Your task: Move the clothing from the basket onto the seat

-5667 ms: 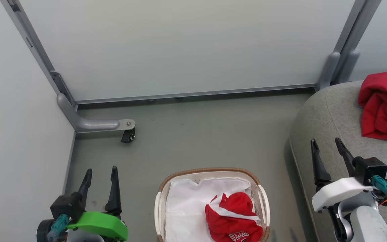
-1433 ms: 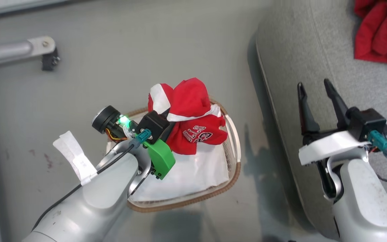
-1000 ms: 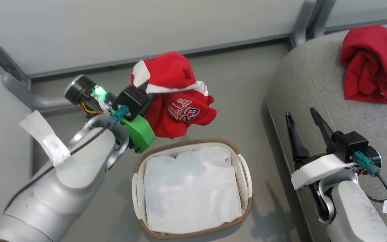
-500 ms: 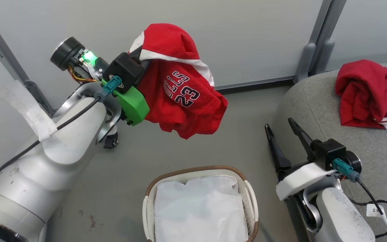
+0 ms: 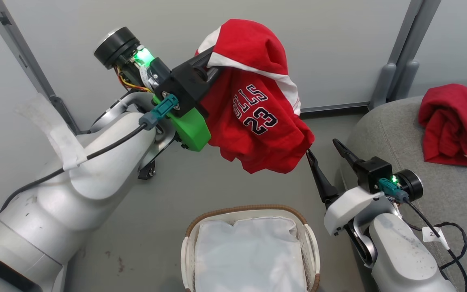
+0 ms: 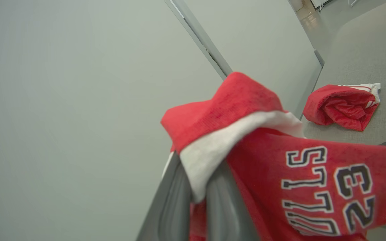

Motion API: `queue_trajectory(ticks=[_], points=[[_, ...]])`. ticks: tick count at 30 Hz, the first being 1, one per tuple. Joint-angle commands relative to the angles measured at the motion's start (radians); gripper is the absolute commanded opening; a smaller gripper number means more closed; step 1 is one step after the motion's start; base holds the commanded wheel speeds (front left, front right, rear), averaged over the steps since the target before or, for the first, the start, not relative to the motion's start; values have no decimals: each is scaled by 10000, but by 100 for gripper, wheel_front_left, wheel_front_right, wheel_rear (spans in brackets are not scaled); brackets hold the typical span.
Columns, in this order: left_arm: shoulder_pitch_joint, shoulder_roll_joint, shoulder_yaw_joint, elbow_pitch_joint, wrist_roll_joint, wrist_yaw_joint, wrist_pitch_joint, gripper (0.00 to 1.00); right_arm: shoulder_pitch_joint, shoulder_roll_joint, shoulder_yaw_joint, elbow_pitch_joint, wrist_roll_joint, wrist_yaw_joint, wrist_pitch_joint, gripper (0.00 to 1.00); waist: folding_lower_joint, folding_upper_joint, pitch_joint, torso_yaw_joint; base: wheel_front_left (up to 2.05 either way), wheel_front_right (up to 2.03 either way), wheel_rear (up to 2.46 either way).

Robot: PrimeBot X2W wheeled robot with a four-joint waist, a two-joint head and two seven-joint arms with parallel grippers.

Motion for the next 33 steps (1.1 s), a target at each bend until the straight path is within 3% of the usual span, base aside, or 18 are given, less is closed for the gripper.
queue_trajectory(ticks=[1, 9, 19, 20, 21, 23, 33], points=[[-206, -47, -14, -84, -90, 5, -5, 0, -157, -37, 9, 227, -46, -14, -49, 100, 1, 0, -8, 59, 0, 0, 0], [-276, -234, -185, -611, -146, 5, -4, 0, -901, -373, 1131, 1230, 897, -14, -49, 100, 1, 0, -44, 252, 0, 0, 0], [-144, -348, -344, -1033, -357, 5, -4, 0, -1557, -1311, 3592, 795, 3057, -14, -49, 100, 1, 0, -58, 469, 0, 0, 0], [-81, -322, -332, -1026, -386, 5, -4, 0, -1626, -1401, 3772, 731, 3207, -14, -49, 66, 1, 0, -59, 483, 0, 0, 0], [-38, -309, -331, -1033, -409, 4, -4, 0, -1670, -1480, 3881, 697, 3293, -14, -49, 38, 1, 0, -60, 493, 0, 0, 0], [63, -279, -295, -1022, -484, 4, -4, 0, -1727, -1588, 4111, 677, 3437, -14, -49, 0, 1, 0, -60, 514, 0, 0, 0], [637, -133, -24, -667, -885, 4, -4, 0, -1684, -1694, 4193, 586, 3407, -14, -49, 0, 1, 0, -76, 476, 0, 0, 0]])
